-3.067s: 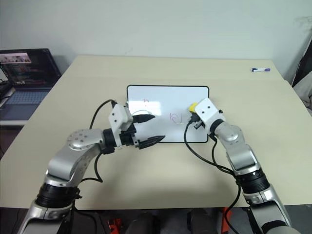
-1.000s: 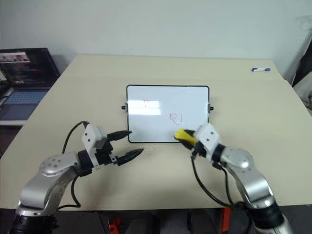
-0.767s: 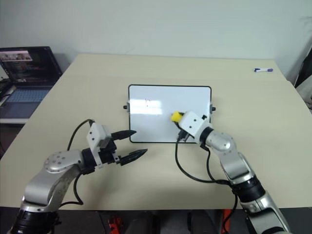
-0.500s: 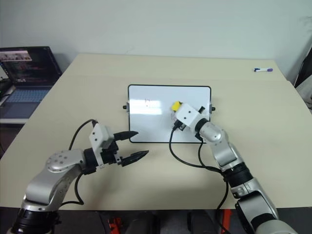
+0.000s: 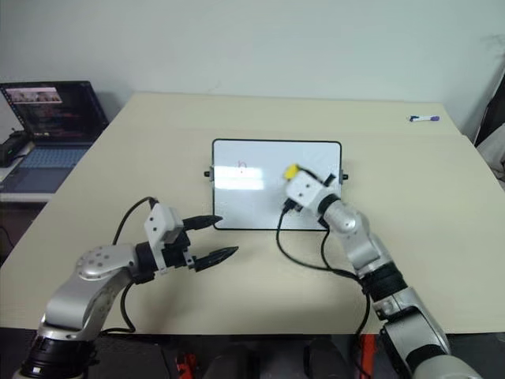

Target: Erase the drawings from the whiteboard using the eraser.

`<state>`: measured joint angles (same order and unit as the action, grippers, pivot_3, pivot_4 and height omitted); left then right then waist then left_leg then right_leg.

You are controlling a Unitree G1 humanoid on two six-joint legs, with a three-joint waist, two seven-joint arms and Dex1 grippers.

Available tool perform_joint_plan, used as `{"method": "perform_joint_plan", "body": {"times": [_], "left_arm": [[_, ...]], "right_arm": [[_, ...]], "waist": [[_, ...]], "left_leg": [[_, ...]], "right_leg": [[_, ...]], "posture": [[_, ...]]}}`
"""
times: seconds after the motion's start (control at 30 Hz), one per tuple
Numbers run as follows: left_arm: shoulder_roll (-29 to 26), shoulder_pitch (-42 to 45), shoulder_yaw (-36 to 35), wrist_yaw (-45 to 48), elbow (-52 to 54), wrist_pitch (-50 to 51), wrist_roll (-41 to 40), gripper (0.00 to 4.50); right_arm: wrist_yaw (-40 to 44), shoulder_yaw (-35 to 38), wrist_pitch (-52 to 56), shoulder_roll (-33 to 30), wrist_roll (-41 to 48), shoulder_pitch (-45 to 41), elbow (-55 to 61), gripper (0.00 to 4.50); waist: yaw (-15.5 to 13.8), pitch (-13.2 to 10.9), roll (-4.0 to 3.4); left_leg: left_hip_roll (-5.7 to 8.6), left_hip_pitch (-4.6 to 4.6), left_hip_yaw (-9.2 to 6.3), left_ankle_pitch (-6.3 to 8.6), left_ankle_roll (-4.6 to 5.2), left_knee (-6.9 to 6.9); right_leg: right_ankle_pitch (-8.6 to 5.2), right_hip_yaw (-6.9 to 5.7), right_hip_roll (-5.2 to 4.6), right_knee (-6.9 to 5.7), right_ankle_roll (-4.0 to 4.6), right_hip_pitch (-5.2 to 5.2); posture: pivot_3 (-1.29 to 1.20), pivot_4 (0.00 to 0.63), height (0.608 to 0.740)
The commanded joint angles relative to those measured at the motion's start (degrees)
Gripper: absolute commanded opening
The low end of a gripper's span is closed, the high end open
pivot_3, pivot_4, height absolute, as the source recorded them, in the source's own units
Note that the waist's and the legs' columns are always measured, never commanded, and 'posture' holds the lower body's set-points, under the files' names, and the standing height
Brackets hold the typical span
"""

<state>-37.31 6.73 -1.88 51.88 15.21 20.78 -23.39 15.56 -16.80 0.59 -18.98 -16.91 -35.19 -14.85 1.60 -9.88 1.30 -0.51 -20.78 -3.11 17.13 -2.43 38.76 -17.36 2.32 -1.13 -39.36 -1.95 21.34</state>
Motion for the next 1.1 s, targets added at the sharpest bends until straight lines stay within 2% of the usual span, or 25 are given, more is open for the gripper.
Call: {"method": "perform_joint_plan", "body": {"times": [0.03,0.2,0.37,0.53,0.87,0.97,1.1], "left_arm": [[0.15,0.53,0.10,0.08,1.01,-0.94,0.06,4.50],[0.11,0.61,0.18,0.02,1.22,-0.68,-0.11,4.50],[0.26,0.85,0.49,-0.14,1.57,-0.24,-0.24,4.50],[0.31,0.82,0.63,-0.20,1.87,0.05,-0.33,4.50],[0.60,0.45,0.62,-0.34,2.54,0.35,-0.50,4.50],[0.65,0.60,0.71,-0.32,2.41,0.40,-0.47,4.50],[0.72,0.67,1.12,-0.27,2.38,0.36,-0.44,4.50]], "right_arm": [[3.67,-0.55,2.59,-1.89,-0.92,3.11,-0.94,1.11],[12.65,-6.62,0.43,-4.55,-2.64,6.62,4.18,1.11],[6.06,-5.42,0.97,-4.40,-7.52,4.58,3.51,1.11],[-0.19,-0.17,4.61,-2.74,-6.47,2.98,2.41,1.11],[13.75,-5.76,5.57,-6.18,-6.74,8.33,6.67,1.10],[13.71,-6.88,4.79,-7.11,-9.09,7.90,6.84,1.10],[8.09,-6.19,3.18,-5.88,-12.07,4.43,5.53,1.10]], "waist": [[0.05,0.01,0.00],[0.27,0.05,0.04],[0.80,0.03,0.02],[0.60,0.03,0.02],[0.26,0.08,0.09],[0.51,0.08,0.08],[0.55,0.06,0.07]], "left_leg": [[0.00,0.00,0.01,0.00,0.00,0.00],[-0.04,0.00,0.01,0.01,0.00,-0.03],[-0.09,0.04,0.04,0.00,0.01,-0.03],[-0.06,0.02,0.04,-0.04,0.05,-0.01],[-0.07,0.00,0.00,-0.03,0.06,-0.06],[-0.09,0.03,0.01,-0.03,0.06,-0.06],[-0.11,0.07,0.03,-0.07,0.10,-0.05]], "right_leg": [[0.00,0.01,0.00,0.00,0.00,0.00],[0.00,0.01,-0.01,0.05,0.00,0.00],[0.00,0.03,0.03,0.04,0.00,0.00],[0.04,0.06,0.02,0.06,-0.01,0.00],[0.05,0.01,-0.01,0.32,-0.01,-0.09],[0.05,0.03,0.00,0.31,-0.02,-0.09],[0.15,0.03,0.02,0.31,0.01,-0.08]], "posture": [[0.00,0.150,0.740],[0.00,0.150,0.740],[0.00,0.150,0.740],[0.00,0.150,0.740],[0.00,0.150,0.740],[0.00,0.150,0.740],[0.00,0.150,0.740]]}}
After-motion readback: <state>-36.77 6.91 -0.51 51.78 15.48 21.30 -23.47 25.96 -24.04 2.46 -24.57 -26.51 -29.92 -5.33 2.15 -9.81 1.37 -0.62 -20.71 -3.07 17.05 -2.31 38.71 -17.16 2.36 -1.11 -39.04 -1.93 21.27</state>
